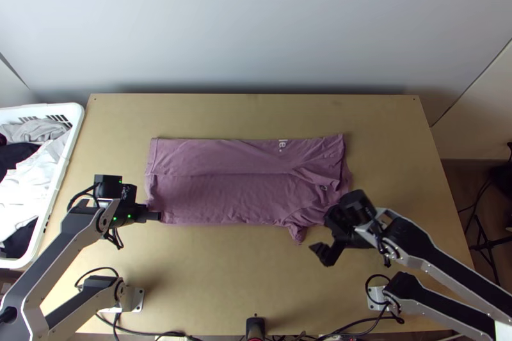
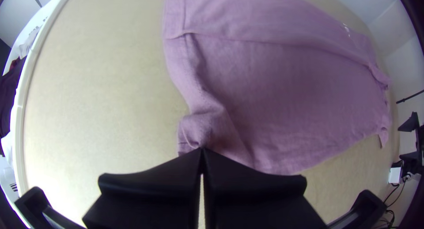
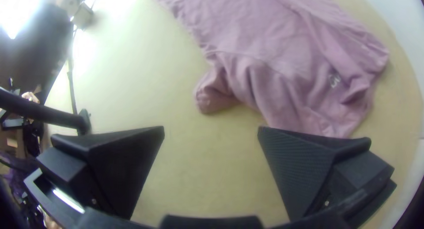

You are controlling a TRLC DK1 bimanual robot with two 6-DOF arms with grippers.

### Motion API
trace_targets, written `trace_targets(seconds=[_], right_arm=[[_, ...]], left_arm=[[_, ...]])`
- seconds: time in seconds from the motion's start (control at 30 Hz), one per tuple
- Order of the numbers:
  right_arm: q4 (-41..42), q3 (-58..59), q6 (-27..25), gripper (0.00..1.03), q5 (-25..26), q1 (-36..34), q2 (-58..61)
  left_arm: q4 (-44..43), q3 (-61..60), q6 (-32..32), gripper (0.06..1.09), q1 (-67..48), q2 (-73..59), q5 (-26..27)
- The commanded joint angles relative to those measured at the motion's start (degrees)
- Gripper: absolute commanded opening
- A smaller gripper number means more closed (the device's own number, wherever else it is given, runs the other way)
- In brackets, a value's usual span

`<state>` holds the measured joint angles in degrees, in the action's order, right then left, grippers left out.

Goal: Fold the t-shirt

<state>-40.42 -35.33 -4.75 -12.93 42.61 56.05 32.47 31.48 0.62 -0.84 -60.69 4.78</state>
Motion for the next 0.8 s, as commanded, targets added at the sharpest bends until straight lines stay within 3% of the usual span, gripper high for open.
trace_targets(seconds=[0.0, 0.4, 0.47, 0.57, 0.63, 0.77], right_arm=[[2.1, 0.4, 0.2, 0.98, -0.6, 6.3, 5.0], [13.2, -0.8, 2.1, 0.92, -0.5, 7.8, 20.9], [16.0, -1.1, 2.5, 0.74, -0.4, 7.7, 22.7], [17.4, -2.6, 2.6, 0.28, 1.1, 7.0, 23.6], [17.4, -3.5, 2.5, 0.07, 1.7, 5.7, 23.5], [16.7, -5.0, 1.9, 0.03, 1.7, 2.2, 21.6]], left_arm=[[-0.1, 0.3, -1.1, 0.09, 0.2, -0.4, -0.4], [-0.6, 0.9, -2.0, 0.09, 0.3, -0.7, -0.8], [-0.7, 1.2, -2.0, 0.09, 0.3, -1.1, -0.8], [-0.7, 2.0, -2.0, 0.09, 0.5, -1.9, -0.9], [-0.7, 2.6, -1.8, 0.09, 1.0, -2.3, -0.9], [-0.7, 4.4, -1.0, 0.09, 2.3, -3.6, -0.9]])
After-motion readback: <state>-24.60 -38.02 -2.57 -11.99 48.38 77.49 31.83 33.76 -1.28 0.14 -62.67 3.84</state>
